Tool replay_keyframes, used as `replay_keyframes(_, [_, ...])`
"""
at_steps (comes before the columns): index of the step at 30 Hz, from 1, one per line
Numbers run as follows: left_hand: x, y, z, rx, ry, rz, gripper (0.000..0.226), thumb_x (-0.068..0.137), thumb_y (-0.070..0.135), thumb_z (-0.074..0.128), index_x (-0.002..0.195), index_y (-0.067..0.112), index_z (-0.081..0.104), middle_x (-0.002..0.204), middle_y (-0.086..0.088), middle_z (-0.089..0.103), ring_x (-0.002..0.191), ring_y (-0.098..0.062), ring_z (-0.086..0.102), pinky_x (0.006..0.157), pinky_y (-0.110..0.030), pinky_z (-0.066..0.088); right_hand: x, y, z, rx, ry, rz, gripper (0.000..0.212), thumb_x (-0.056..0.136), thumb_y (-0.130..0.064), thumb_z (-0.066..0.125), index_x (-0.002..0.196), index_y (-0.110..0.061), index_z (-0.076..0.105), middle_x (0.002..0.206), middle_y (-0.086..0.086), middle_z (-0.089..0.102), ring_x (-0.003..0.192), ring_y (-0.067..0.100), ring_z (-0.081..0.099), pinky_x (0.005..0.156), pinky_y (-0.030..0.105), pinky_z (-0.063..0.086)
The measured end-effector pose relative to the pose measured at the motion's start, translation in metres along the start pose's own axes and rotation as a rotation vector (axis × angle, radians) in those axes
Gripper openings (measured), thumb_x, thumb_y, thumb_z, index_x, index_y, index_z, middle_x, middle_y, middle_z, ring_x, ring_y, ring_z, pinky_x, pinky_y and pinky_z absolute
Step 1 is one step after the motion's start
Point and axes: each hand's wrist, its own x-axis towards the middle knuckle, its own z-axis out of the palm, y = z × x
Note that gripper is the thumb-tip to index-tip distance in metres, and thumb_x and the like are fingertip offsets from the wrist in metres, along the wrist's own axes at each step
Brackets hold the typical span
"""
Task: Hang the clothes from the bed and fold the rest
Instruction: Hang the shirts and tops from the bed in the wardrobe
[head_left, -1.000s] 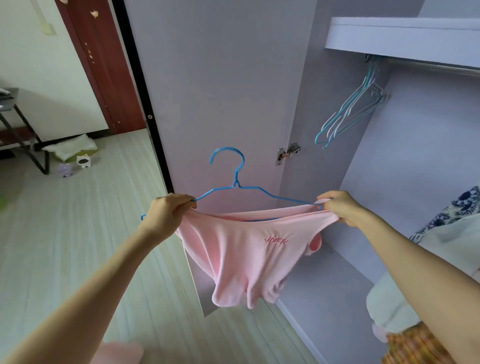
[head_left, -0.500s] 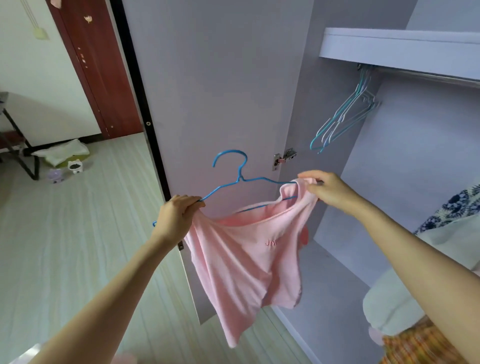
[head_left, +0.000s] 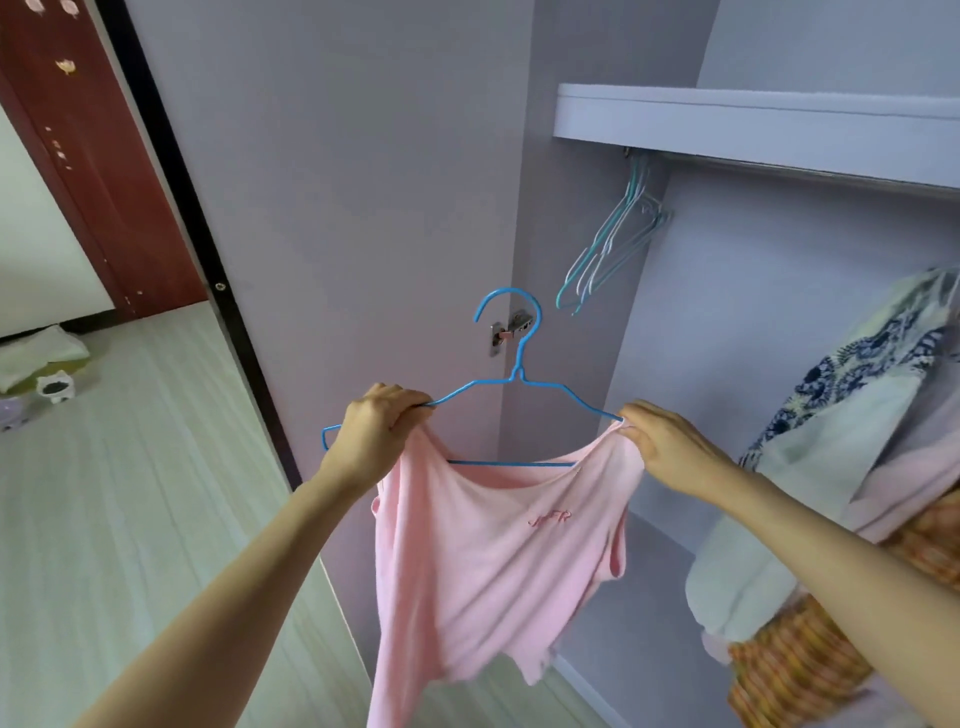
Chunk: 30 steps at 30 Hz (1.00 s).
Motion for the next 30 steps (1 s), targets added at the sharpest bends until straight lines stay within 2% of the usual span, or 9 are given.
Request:
replay_keyframes(5, [0.018, -0.010, 0.006, -0.086, -0.199, -0.044, 0.024, 0.090, 0.007, 0.056, 0.111, 0.011, 0.068, 0.103, -0.003, 0.067, 0.098, -0.021, 0.059, 0.076, -0.015, 0.034, -0.027, 0.025, -0.002, -0.003, 0.183, 0.151, 0.015, 0.095, -0.003, 0.045, 0.085, 0.004, 0.053, 0.084, 0.006, 0.045, 0.073, 0.030, 0.048, 0.068, 0.037, 0.036])
replay_keyframes(10, [0.036, -0.001, 0.034, -0.044, -0.200, -0.014, 0.018, 0.086, 0.002, 0.058, 0.092, 0.009, 0.073, 0.087, -0.007, 0.065, 0.082, -0.025, 0.055, 0.066, -0.020, 0.029, -0.055, 0.045, -0.005, -0.051, 0.221, 0.204, 0.009, 0.090, 0.003, 0.050, 0.087, 0.004, 0.058, 0.084, 0.004, 0.045, 0.077, 0.024, 0.049, 0.070, 0.034, 0.037])
replay_keyframes(15, [0.057, 0.013, 0.070, -0.115, -0.169, 0.080, 0.022, 0.084, -0.004, 0.057, 0.092, 0.007, 0.073, 0.094, -0.011, 0.067, 0.083, -0.025, 0.057, 0.066, -0.014, 0.029, -0.086, 0.068, -0.018, -0.098, 0.167, 0.347, 0.008, 0.089, -0.003, 0.056, 0.089, 0.005, 0.059, 0.088, 0.012, 0.054, 0.089, 0.029, 0.055, 0.078, 0.036, 0.039])
replay_keyframes(19, [0.091, 0.034, 0.099, -0.145, -0.130, 0.183, 0.023, 0.082, -0.011, 0.056, 0.095, 0.001, 0.071, 0.098, -0.016, 0.067, 0.096, -0.033, 0.060, 0.076, -0.016, 0.033, -0.106, 0.071, -0.030, -0.150, 0.226, 0.356, 0.006, 0.090, -0.010, 0.055, 0.085, -0.010, 0.052, 0.084, -0.006, 0.045, 0.087, 0.021, 0.052, 0.072, 0.031, 0.038])
replay_keyframes(21, [0.114, 0.051, 0.118, -0.149, -0.084, 0.212, 0.024, 0.082, -0.012, 0.055, 0.095, 0.000, 0.071, 0.098, -0.017, 0.068, 0.095, -0.034, 0.060, 0.089, -0.024, 0.033, -0.108, 0.069, -0.039, -0.189, 0.256, 0.339, 0.017, 0.091, -0.012, 0.053, 0.080, -0.019, 0.043, 0.079, -0.009, 0.042, 0.081, 0.022, 0.053, 0.068, 0.030, 0.036])
replay_keyframes(23, [0.134, 0.067, 0.138, -0.108, -0.033, 0.235, 0.024, 0.083, -0.009, 0.055, 0.096, 0.003, 0.070, 0.099, -0.012, 0.069, 0.095, -0.031, 0.061, 0.105, -0.042, 0.024, -0.105, 0.071, -0.048, -0.202, 0.270, 0.342, 0.018, 0.093, -0.013, 0.051, 0.079, -0.020, 0.041, 0.078, -0.008, 0.043, 0.078, 0.022, 0.052, 0.068, 0.031, 0.036])
replay_keyframes(25, [0.150, 0.080, 0.156, -0.094, -0.016, 0.232, 0.025, 0.084, -0.007, 0.053, 0.099, 0.005, 0.069, 0.102, -0.009, 0.068, 0.097, -0.030, 0.062, 0.111, -0.047, 0.014, -0.099, 0.077, -0.054, -0.173, 0.274, 0.367, 0.010, 0.094, -0.010, 0.048, 0.084, -0.013, 0.047, 0.079, -0.005, 0.045, 0.078, 0.021, 0.052, 0.067, 0.028, 0.034])
replay_keyframes(27, [0.163, 0.093, 0.171, -0.134, -0.024, 0.227, 0.026, 0.084, -0.007, 0.051, 0.101, 0.005, 0.068, 0.104, -0.011, 0.067, 0.099, -0.034, 0.061, 0.105, -0.045, 0.027, -0.095, 0.086, -0.061, -0.101, 0.295, 0.419, 0.011, 0.091, -0.004, 0.046, 0.099, -0.008, 0.053, 0.076, -0.009, 0.045, 0.071, 0.010, 0.052, 0.063, 0.019, 0.032])
replay_keyframes(30, [0.180, 0.103, 0.185, -0.179, -0.030, 0.226, 0.028, 0.083, -0.007, 0.050, 0.102, 0.005, 0.066, 0.106, -0.012, 0.065, 0.094, -0.037, 0.061, 0.077, -0.039, 0.044, -0.090, 0.100, -0.066, -0.029, 0.319, 0.450, 0.023, 0.090, -0.006, 0.048, 0.109, -0.019, 0.051, 0.065, -0.016, 0.042, 0.062, -0.003, 0.048, 0.058, 0.011, 0.032])
